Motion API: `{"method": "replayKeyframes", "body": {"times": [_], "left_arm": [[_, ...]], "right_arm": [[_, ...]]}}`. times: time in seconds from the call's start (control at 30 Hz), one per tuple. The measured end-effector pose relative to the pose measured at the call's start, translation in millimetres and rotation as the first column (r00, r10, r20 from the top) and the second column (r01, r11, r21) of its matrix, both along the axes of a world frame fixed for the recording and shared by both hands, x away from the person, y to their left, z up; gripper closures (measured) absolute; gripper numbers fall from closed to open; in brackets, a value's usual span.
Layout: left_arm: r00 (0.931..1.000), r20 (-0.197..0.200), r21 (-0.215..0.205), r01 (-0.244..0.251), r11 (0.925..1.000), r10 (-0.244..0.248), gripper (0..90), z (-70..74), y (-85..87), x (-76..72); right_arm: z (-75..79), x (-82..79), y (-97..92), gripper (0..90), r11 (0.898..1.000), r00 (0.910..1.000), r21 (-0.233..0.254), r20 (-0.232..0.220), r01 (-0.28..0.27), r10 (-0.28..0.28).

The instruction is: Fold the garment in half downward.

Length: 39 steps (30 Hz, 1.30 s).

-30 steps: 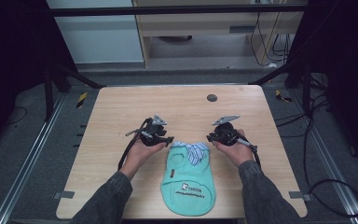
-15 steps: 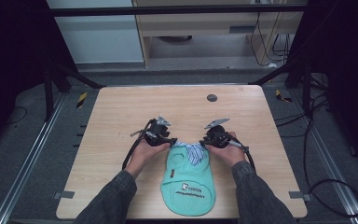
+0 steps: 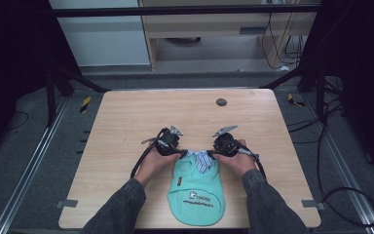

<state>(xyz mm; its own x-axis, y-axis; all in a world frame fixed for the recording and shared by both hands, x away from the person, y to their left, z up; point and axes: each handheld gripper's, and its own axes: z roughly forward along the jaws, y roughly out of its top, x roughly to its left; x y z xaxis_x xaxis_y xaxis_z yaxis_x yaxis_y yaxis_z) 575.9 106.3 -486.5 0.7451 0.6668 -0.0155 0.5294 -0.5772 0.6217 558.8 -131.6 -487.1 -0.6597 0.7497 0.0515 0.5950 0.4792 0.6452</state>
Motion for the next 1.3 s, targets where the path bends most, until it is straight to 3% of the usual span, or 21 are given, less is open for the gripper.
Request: {"method": "replayKeyframes", "body": {"times": [0.27,0.3,0.33,0.37,0.43,0.6,0.77,1.03,1.3], "left_arm": [[0.9999,-0.009,-0.016,0.01,0.9998,-0.01,48.3,-1.2,0.8,-1.2],[0.9998,-0.012,-0.016,0.018,0.9997,-0.018,50.9,-0.8,0.4,-1.8],[0.9995,-0.016,-0.018,0.028,0.9995,-0.028,50.9,-0.5,0.0,-2.6],[0.9986,-0.028,-0.027,0.045,0.9986,-0.046,59.8,0.1,-1.2,-4.5],[0.9971,-0.043,-0.037,0.062,0.9974,-0.063,71.0,0.4,-2.2,-6.5],[0.9963,-0.041,-0.028,0.074,0.9969,-0.075,83.0,1.1,-4.1,-9.0],[0.9959,-0.018,-0.017,0.089,0.9959,-0.089,85.6,6.3,-3.4,-11.7],[0.9917,0.052,-0.009,0.118,0.993,-0.117,85.8,34.4,-1.9,-21.1],[0.9872,0.083,-0.006,0.137,0.9905,-0.136,85.9,47.7,-3.0,-25.8]], "right_arm": [[-3.7,-1.3,-2.6,55.4,1.0,0.9999,0.019,-0.013,-0.011,0.011],[-2.9,-2.1,-1.4,62.0,1.0,0.9995,0.016,-0.022,-0.021,0.021],[-2.9,-2.1,-1.4,62.0,1.0,0.9995,0.016,-0.022,-0.021,0.021],[-2.7,-2.4,0.1,69.0,0.999,0.999,0.017,-0.028,-0.035,0.035],[-1.7,-3.3,1.8,74.7,0.999,0.9976,0.022,-0.049,-0.048,0.049],[-0.6,-4.1,4.0,82.8,0.997,0.9961,0.019,-0.054,-0.069,0.07],[3.8,-5.9,3.3,83.4,0.997,0.996,0.008,-0.033,-0.082,0.083],[27.3,-15.2,1.8,83.4,0.992,0.992,-0.013,0.028,-0.123,0.123],[41.7,-20.2,-1.3,83.4,0.988,0.9868,-0.025,0.052,-0.152,0.153]]}}
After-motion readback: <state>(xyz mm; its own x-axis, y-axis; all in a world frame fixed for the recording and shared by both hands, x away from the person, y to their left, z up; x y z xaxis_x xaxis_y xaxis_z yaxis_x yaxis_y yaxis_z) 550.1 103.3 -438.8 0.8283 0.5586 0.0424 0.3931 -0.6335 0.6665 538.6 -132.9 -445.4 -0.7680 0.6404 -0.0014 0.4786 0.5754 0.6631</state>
